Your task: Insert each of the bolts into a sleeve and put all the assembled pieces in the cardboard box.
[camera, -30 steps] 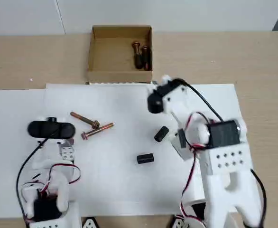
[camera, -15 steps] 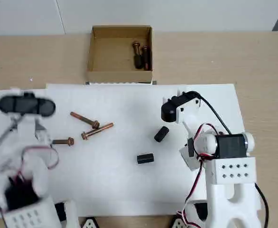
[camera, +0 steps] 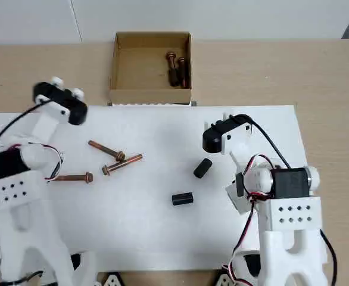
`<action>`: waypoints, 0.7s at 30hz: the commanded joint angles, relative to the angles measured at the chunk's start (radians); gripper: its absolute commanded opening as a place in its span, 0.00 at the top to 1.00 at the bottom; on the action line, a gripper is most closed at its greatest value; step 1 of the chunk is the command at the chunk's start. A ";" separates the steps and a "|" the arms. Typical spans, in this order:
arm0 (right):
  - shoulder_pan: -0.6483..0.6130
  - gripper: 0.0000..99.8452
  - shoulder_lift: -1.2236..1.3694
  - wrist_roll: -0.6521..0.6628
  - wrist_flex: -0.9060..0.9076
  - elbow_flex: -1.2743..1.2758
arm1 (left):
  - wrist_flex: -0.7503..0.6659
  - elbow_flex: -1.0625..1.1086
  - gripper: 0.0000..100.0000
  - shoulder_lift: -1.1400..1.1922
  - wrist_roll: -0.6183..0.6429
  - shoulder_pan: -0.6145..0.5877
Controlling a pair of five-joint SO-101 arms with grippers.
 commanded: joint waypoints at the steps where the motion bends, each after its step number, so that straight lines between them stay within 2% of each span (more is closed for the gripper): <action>1: 0.002 1.00 -0.021 -0.012 -0.015 -0.005 | 0.020 -0.045 0.99 0.040 -0.146 0.000; 5: 0.001 1.00 -0.021 -0.014 -0.007 -0.003 | 0.046 -0.048 0.99 0.117 -0.327 0.002; 13: -0.001 1.00 -0.013 -0.012 -0.008 -0.002 | 0.083 -0.050 0.96 0.262 -0.611 0.012; 16: -0.001 1.00 -0.013 -0.011 -0.016 0.031 | 0.080 -0.053 0.92 0.319 -0.661 0.021; 21: -0.001 1.00 -0.013 -0.008 -0.067 0.091 | 0.002 -0.053 0.91 0.411 -0.664 0.058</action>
